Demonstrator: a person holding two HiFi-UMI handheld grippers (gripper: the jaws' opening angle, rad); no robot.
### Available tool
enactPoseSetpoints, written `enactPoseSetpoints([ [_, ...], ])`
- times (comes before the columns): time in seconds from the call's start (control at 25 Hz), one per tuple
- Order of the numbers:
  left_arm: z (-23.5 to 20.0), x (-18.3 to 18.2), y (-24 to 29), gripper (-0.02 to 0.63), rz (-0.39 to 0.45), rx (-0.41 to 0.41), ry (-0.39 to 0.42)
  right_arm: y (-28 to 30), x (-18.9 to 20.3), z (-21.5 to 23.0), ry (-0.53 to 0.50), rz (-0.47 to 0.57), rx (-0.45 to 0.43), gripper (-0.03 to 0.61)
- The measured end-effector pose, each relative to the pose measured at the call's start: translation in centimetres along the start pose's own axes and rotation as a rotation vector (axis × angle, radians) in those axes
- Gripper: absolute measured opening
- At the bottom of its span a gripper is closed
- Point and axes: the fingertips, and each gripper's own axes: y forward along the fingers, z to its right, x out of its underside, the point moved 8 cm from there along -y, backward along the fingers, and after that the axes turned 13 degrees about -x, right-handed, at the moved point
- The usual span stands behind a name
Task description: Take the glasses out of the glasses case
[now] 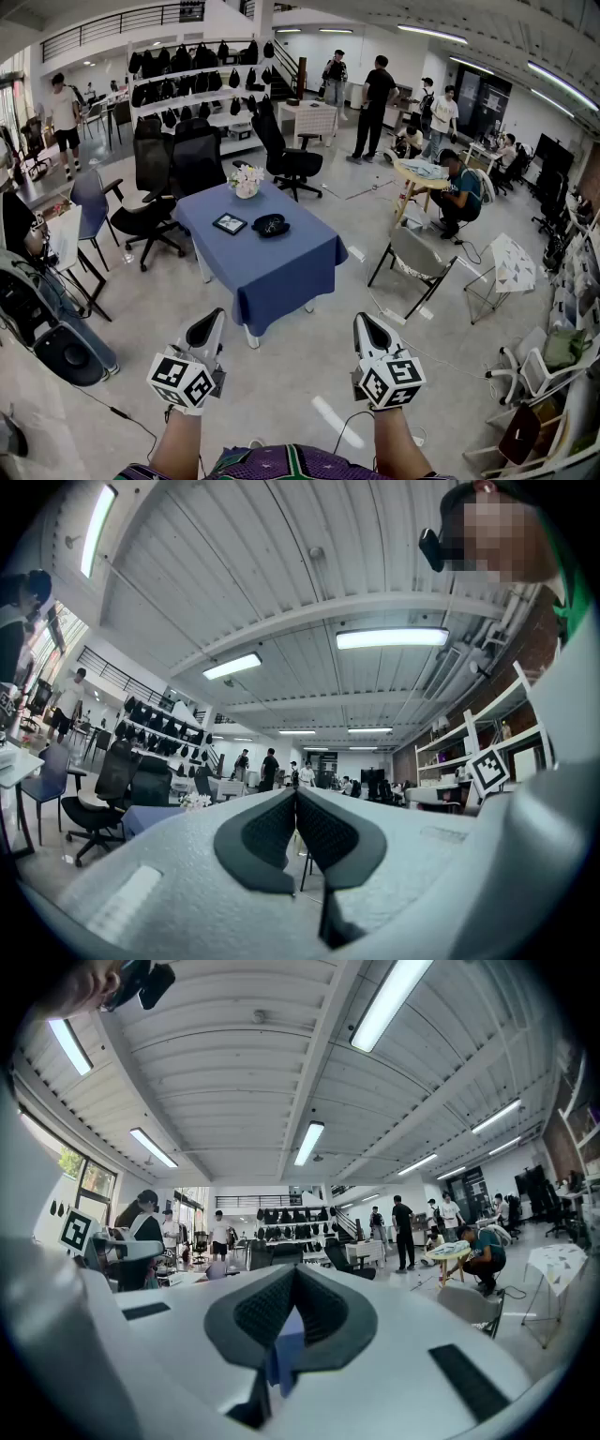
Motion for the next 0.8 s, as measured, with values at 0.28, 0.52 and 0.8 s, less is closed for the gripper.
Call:
enactPoseSetpoints([
  [0.28,0.2,0.5,0.7,0.017,-0.003,-0.001,-0.001,0.3,0.4,0.6,-0.005,-0.004,-0.002,0.003],
  [0.52,1.6,0.9,0.7,0.017,0.002,-0.001,-0.007,-0.6,0.8,1.5,-0.003,-0.004,-0.012,0.003],
  [0.8,2.9,0.9,0.6,0.017,0.007,-0.006,-0.008,-1.7,0.8,2.4,0.006,-0.009,-0.027,0.003],
])
